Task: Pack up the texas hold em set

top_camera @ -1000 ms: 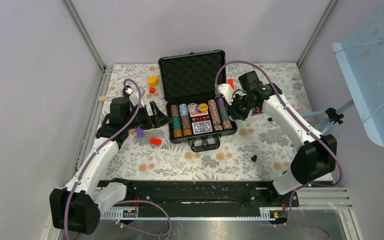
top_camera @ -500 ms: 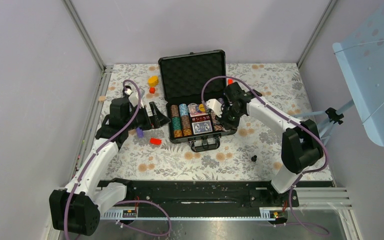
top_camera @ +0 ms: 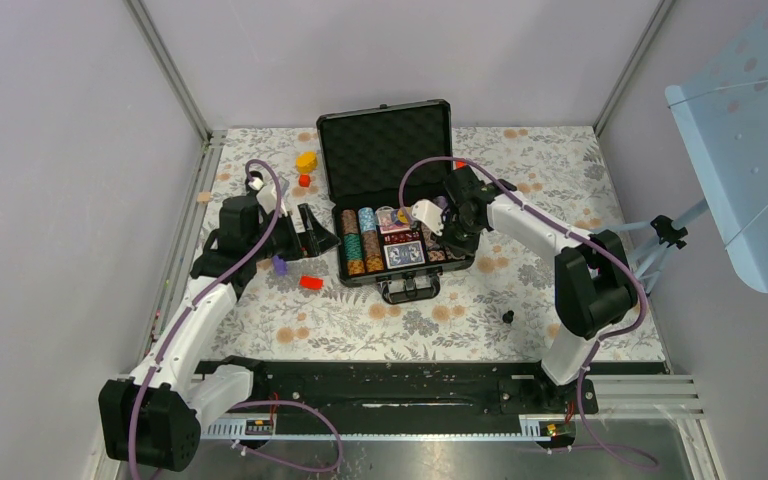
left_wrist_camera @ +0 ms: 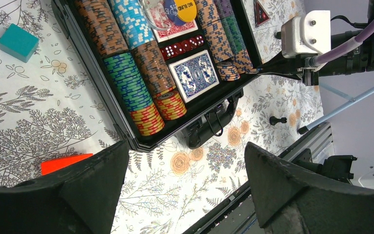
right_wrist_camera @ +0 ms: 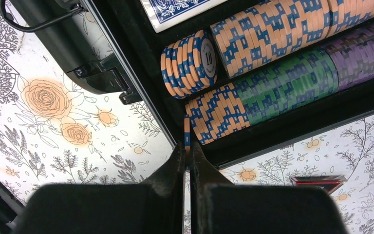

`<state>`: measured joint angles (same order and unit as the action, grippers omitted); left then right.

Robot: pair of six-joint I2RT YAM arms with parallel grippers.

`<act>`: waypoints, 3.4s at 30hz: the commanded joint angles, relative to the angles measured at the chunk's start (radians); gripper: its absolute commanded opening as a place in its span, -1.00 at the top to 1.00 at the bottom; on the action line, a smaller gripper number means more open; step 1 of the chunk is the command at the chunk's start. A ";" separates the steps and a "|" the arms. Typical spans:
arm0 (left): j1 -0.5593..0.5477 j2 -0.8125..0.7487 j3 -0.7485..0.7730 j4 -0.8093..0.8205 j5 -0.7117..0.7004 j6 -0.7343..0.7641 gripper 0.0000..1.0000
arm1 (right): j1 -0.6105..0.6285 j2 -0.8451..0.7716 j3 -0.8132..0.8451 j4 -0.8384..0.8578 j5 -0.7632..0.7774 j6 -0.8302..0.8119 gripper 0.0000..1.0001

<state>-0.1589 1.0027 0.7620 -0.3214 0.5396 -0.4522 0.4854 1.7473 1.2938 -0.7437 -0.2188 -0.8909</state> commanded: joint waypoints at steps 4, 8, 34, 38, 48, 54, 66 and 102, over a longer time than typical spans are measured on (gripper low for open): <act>0.009 -0.008 0.002 0.022 -0.019 0.013 -0.76 | 0.004 0.014 0.028 0.040 0.052 -0.053 1.00; 0.011 -0.003 0.005 0.024 -0.012 0.011 -0.76 | 0.004 0.012 -0.011 0.134 0.094 -0.080 1.00; 0.015 0.011 -0.001 0.032 0.003 0.004 -0.76 | 0.015 -0.042 -0.194 0.631 0.320 -0.217 1.00; 0.016 0.012 -0.001 0.033 0.003 0.004 -0.76 | 0.016 -0.051 -0.210 0.683 0.343 -0.230 1.00; 0.018 0.016 -0.001 0.034 0.009 0.003 -0.76 | 0.020 -0.077 -0.248 0.768 0.362 -0.252 1.00; 0.018 0.015 -0.002 0.033 0.008 0.003 -0.76 | 0.019 -0.087 -0.219 0.604 0.298 -0.241 1.00; 0.019 0.016 -0.003 0.033 0.011 0.004 -0.76 | 0.019 -0.014 -0.153 0.330 0.104 -0.220 1.00; 0.020 0.016 -0.003 0.022 0.006 0.009 -0.76 | 0.315 -0.019 -0.257 -0.066 -0.136 0.035 1.00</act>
<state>-0.1459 1.0183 0.7586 -0.3214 0.5411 -0.4526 0.7155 1.7077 1.1469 -0.3473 -0.1856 -1.0183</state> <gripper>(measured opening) 0.876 0.028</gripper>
